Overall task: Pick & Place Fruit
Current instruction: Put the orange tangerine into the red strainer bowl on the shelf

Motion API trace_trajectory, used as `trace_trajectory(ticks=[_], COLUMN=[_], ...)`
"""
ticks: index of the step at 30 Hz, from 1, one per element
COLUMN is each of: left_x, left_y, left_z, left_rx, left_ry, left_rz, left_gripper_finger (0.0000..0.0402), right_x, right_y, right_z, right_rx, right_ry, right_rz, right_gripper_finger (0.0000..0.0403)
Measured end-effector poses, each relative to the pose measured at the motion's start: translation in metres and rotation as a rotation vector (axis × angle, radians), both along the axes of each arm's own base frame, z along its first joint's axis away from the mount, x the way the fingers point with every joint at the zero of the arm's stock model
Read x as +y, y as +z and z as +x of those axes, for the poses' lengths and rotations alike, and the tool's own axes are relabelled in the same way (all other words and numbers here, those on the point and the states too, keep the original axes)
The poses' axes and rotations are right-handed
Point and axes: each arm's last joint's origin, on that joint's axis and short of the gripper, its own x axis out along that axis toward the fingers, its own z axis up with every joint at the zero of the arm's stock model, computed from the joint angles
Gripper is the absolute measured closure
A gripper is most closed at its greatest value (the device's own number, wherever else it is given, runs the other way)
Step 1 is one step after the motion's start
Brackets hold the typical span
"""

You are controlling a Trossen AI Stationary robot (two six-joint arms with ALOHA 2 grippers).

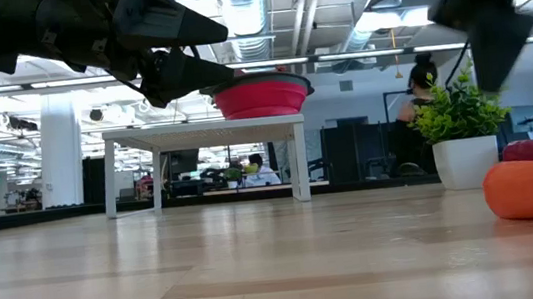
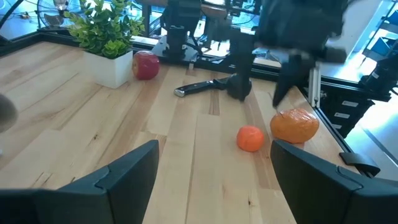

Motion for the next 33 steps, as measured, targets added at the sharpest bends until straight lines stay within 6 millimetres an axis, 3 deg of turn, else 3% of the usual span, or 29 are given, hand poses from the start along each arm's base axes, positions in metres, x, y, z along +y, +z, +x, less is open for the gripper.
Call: trace_trajectory(ticks=[5, 9, 15, 24, 27, 30, 33], left_x=[0.000, 0.000, 0.000, 0.000, 0.000, 0.000, 0.000], left_y=[0.000, 0.000, 0.000, 0.000, 0.000, 0.000, 0.000], left_z=[0.000, 0.000, 0.000, 0.000, 0.000, 0.000, 0.000], left_rx=[0.000, 0.000, 0.000, 0.000, 0.000, 0.000, 0.000], left_ry=[0.000, 0.000, 0.000, 0.000, 0.000, 0.000, 0.000], left_rz=[0.000, 0.000, 0.000, 0.000, 0.000, 0.000, 0.000], left_gripper_finger=[0.0100, 0.0100, 0.0100, 0.0100, 0.0100, 0.0100, 0.0100], right_x=[0.001, 0.004, 0.006, 0.002, -0.001, -0.006, -0.019], right_y=[-0.031, -0.046, -0.056, -0.057, -0.055, -0.039, -0.005], right_z=[0.016, 0.023, 0.025, 0.027, 0.031, 0.043, 0.057], right_rx=[0.058, 0.062, 0.083, 0.084, 0.075, 0.016, -0.098], right_ry=[-0.010, 0.014, 0.016, 0.006, 0.016, 0.048, 0.063], right_rz=[-0.029, -0.040, -0.048, -0.046, -0.049, -0.068, -0.093], right_gripper_finger=[0.0091, 0.0087, 0.0146, 0.0286, 0.0305, 0.0302, 0.0291])
